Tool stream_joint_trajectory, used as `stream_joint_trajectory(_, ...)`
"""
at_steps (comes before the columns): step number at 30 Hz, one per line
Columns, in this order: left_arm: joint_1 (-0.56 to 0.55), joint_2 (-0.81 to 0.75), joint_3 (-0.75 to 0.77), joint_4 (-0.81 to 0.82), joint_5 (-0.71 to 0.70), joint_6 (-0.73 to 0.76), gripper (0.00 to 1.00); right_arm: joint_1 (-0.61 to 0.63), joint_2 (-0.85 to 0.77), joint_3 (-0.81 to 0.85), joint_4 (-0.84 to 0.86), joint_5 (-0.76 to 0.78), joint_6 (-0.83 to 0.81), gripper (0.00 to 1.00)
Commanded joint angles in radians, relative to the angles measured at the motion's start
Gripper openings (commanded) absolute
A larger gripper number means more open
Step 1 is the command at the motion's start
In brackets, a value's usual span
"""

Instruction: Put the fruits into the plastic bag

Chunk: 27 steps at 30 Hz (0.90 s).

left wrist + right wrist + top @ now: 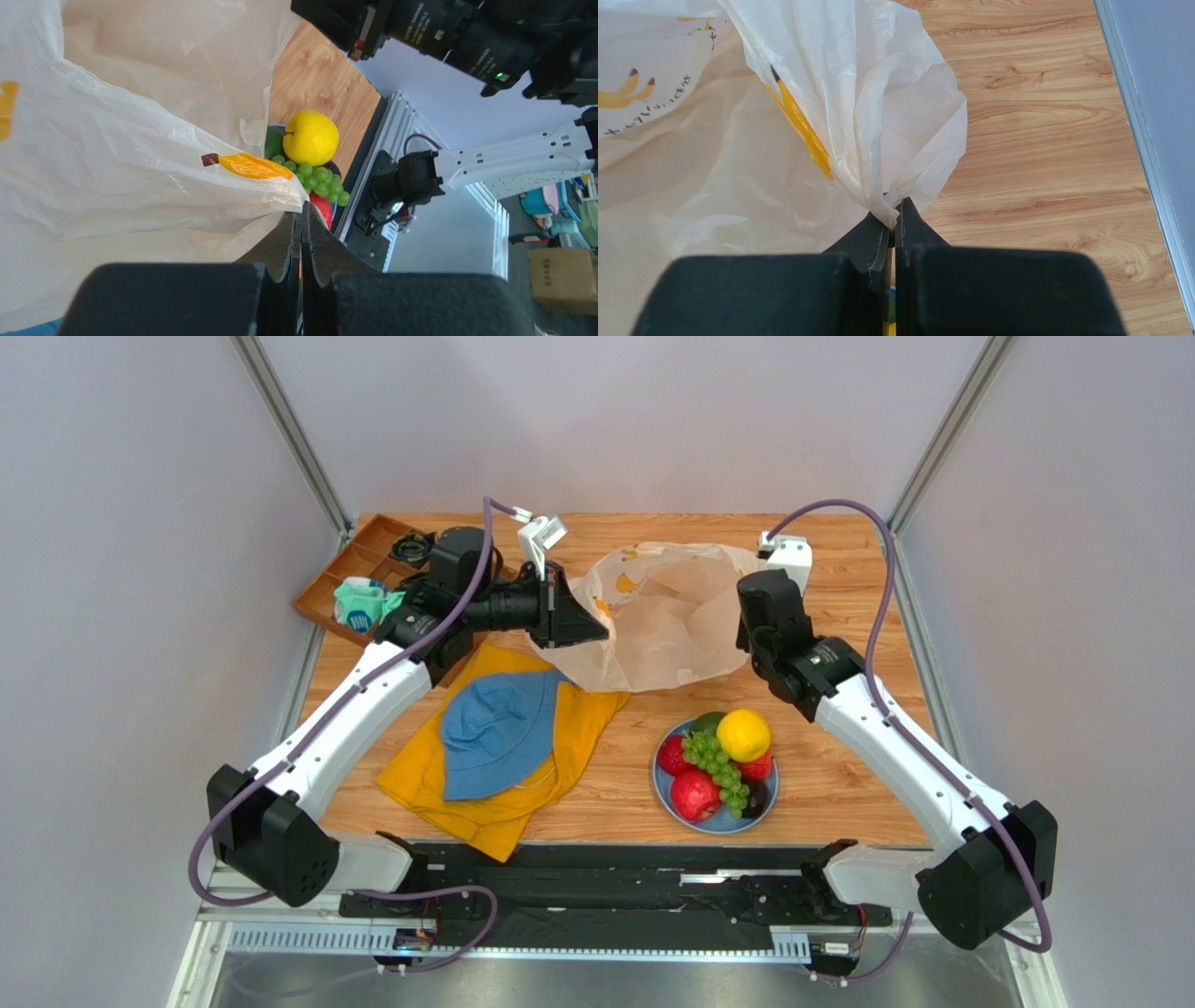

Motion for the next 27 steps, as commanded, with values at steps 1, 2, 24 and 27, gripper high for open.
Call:
stream_joint_trajectory(1, 0.030, 0.043, -0.015, -0.027, 0.083, 0.059, 0.00, -0.006, -0.003, 0.061, -0.011, -0.028, 0.005, 0.05)
stream_joint_trajectory(2, 0.035, 0.043, -0.030, -0.004, 0.105, 0.053, 0.00, -0.006, -0.005, 0.061, -0.013, -0.041, -0.004, 0.07)
stream_joint_trajectory(24, 0.096, 0.060, -0.039, -0.046, 0.153, 0.057, 0.00, -0.004, -0.178, 0.015, -0.385, -0.385, 0.058, 0.95)
stream_joint_trajectory(27, 0.098, 0.059, -0.041, -0.051, 0.157, 0.065, 0.00, -0.006, -0.186, -0.029, -0.398, -0.413, 0.089, 0.98)
